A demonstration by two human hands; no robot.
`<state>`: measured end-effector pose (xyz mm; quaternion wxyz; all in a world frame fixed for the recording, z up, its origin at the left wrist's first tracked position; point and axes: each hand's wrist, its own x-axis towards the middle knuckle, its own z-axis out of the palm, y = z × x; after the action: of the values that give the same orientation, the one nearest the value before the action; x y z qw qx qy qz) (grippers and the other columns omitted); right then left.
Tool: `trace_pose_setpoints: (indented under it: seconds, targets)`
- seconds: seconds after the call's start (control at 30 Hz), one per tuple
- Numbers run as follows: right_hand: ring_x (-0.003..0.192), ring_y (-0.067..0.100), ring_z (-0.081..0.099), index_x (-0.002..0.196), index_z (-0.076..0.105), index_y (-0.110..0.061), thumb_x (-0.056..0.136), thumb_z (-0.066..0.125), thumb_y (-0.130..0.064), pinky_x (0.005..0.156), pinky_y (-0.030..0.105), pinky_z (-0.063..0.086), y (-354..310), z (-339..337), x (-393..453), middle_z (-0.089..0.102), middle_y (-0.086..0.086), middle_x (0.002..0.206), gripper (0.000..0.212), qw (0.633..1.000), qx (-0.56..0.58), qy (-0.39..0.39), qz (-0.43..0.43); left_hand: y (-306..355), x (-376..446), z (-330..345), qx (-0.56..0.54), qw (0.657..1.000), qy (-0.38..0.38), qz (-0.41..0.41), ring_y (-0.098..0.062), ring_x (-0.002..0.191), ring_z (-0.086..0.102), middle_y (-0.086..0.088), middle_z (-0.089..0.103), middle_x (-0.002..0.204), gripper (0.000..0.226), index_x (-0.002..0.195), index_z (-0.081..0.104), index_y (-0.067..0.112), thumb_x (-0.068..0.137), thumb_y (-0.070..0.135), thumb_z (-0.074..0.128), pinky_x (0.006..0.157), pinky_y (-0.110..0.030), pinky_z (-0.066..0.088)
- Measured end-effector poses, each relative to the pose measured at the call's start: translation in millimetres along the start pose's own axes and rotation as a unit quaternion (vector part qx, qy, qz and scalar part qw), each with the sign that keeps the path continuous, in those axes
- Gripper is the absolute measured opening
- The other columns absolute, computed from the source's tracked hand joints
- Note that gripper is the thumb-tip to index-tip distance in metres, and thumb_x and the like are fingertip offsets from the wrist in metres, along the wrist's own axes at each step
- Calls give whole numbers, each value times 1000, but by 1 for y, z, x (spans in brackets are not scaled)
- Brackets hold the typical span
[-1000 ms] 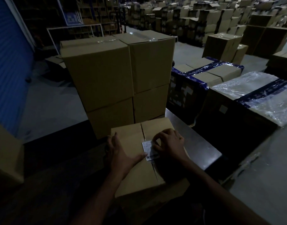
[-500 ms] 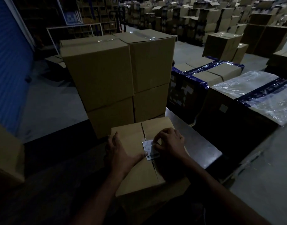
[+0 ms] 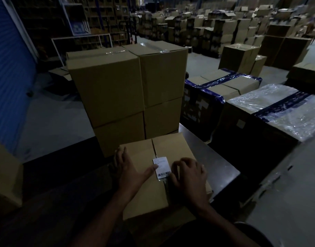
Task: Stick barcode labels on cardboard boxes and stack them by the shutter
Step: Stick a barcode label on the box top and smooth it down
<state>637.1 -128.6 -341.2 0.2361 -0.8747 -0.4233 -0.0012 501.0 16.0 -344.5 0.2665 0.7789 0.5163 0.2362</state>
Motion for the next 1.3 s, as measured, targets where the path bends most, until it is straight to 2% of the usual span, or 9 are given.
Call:
trace_pose_setpoints:
  seconds: [0.1,0.23,0.33,0.43,0.57,0.67,0.83,1.1,1.3]
  targets:
    - [124,14,42,109,55,-37,87,41,-56,114,53,19,-3,1,-15,51,-10,127,32,999,-31,31,-31,8,20,-1,15,999,-26,33,-18,152,-2,-2,2,167,135,158,2,22,58,78,74,123,-48,10]
    - [119,10,47,107,59,-38,87,34,-60,112,51,25,5,-3,-3,56,-12,122,39,998,-20,35,-43,16,43,-5,116,988,-55,86,-15,152,-14,-1,-2,167,135,160,2,21,59,90,60,120,-41,-18]
    - [116,7,50,105,63,-39,88,38,-63,109,48,30,18,-5,12,59,-15,119,40,996,-19,26,-83,21,43,-9,154,981,-93,68,-25,151,11,-5,17,163,128,157,16,22,59,92,58,123,-47,8]
    - [113,4,51,102,67,-39,89,38,-63,105,44,34,33,-12,33,60,-18,117,41,990,-16,-15,-139,21,29,-20,147,982,-116,5,-32,140,28,-8,23,154,133,153,19,26,48,94,63,111,-50,34]
    - [118,4,45,108,64,-44,89,40,-63,102,40,32,40,-18,56,57,-21,118,37,976,-6,-86,-200,13,12,-23,182,977,-111,-25,-33,143,23,-9,19,157,138,154,15,24,45,99,56,115,-53,23]
    - [115,8,43,105,66,-44,79,36,-70,100,41,30,28,-19,64,55,-17,114,47,979,7,-111,-172,8,7,-18,190,978,-87,-17,-30,145,20,-6,16,160,142,156,11,25,43,103,47,114,-52,17]
    - [112,17,44,96,65,-39,71,35,-68,100,38,25,-2,1,46,54,-10,114,49,995,-4,-59,-75,6,3,-15,207,975,-81,-17,-26,145,23,-4,27,159,142,156,13,26,41,108,34,114,-52,15]
    - [114,18,41,109,65,-30,76,66,-53,95,30,22,-11,6,37,51,-6,117,40,997,47,-37,-45,8,0,-18,220,972,-79,-6,-26,143,29,-5,33,157,141,154,18,26,41,109,28,114,-51,18]
    - [112,18,38,106,65,-25,78,69,-41,87,28,26,-8,5,30,51,-4,116,33,998,54,-16,-32,7,-2,-17,229,971,-72,0,-26,143,29,-5,33,157,135,154,18,25,47,106,33,114,-50,18]
